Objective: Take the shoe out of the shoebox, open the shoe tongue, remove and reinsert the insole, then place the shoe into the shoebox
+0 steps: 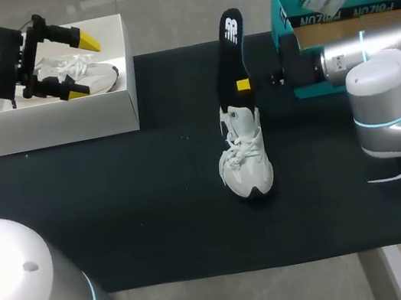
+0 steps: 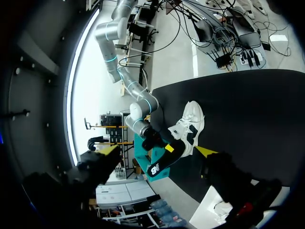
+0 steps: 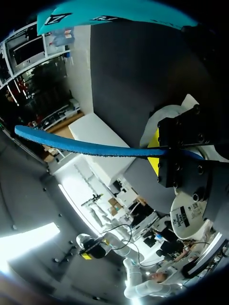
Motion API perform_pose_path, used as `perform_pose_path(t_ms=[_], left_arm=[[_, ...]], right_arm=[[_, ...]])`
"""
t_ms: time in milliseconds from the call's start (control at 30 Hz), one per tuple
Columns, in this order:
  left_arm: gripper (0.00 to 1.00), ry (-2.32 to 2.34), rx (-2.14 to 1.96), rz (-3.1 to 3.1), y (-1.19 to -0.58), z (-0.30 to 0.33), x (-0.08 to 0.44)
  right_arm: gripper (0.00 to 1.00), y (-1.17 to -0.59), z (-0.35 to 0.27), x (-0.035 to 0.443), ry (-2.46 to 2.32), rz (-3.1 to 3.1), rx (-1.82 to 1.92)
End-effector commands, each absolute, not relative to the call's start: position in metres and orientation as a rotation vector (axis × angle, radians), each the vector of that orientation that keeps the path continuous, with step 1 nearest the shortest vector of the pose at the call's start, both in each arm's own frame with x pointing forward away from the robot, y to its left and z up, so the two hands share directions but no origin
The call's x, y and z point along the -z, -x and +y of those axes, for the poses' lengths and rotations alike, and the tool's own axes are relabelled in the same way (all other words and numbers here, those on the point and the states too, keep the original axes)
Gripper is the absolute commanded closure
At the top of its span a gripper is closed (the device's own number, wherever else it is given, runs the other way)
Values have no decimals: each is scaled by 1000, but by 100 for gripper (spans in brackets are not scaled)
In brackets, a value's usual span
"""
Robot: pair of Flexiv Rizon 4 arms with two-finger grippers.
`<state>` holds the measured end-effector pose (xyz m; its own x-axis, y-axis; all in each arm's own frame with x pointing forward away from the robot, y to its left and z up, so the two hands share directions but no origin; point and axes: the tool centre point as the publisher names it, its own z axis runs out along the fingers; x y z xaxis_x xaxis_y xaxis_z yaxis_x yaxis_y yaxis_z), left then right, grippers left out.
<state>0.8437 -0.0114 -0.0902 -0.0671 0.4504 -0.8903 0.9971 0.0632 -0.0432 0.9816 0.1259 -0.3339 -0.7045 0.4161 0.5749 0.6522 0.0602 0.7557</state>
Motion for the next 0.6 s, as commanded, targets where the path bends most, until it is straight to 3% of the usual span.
perform_pose_path(t_ms=[33, 367, 400, 433, 600], left_arm=[[0, -1482, 952, 1619, -845, -11, 89], [0, -1482, 952, 1619, -845, -11, 89], [0, -1482, 952, 1619, -845, -11, 89], [0, -1482, 952, 1619, -845, -11, 89], [0, -1482, 952, 1619, -845, -11, 89]], right_arm=[[100, -970, 128, 342, 1115, -2122, 1697], [98, -959, 130, 354, 1158, -2093, 1660], [65, -959, 130, 353, 1159, -2093, 1658], [55, -960, 130, 352, 1159, -2095, 1658], [55, -966, 127, 344, 1148, -2114, 1678]])
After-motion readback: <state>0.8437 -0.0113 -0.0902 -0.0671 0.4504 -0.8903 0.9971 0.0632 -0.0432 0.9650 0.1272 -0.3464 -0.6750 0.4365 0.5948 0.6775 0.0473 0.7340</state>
